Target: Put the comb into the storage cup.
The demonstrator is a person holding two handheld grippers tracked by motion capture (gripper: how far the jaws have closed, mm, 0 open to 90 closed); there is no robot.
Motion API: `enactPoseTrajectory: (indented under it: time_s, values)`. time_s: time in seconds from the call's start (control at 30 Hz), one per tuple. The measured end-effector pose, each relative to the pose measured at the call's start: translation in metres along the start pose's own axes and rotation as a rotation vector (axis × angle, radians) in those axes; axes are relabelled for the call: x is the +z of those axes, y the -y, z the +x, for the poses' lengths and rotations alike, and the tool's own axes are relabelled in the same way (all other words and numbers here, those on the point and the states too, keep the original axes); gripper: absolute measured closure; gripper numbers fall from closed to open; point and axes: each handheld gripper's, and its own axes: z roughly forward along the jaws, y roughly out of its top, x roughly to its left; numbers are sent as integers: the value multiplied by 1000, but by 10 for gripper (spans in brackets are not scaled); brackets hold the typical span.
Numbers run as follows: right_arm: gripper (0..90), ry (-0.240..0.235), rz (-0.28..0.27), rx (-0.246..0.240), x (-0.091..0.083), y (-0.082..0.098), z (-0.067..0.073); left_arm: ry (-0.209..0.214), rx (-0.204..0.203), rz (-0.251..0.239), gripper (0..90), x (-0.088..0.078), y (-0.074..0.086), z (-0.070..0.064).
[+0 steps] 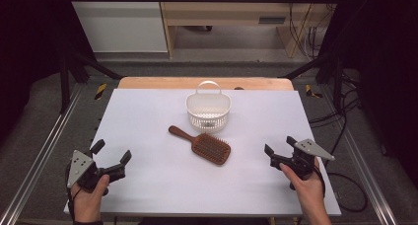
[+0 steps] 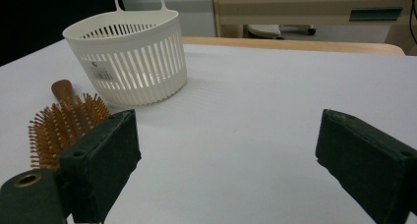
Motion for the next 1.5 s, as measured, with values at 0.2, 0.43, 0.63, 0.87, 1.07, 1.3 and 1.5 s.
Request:
enactPoseTrajectory:
  time_s: [0.2,0.43,0.63,0.87,1.07,1.3,1.5]
  values:
    - [218,-9,41,-18,1,1,6,6,6,2,18,1,0,-2]
    - [432,-50,100,-51,6,3,17,13,10,5,19,2,0,-3]
    - [624,-91,141,-115,9,5,33,15,16,8,21,3,0,-5]
    - [791,-139,183,-148,13,8,45,7,19,16,26,4,0,-5]
    - [873,-153,203,-164,15,10,55,11,17,18,28,4,0,-6]
    - [900,-166,207,-174,17,11,63,13,24,24,31,5,1,-7]
    - [900,-185,219,-191,23,12,71,15,27,28,32,6,1,-7]
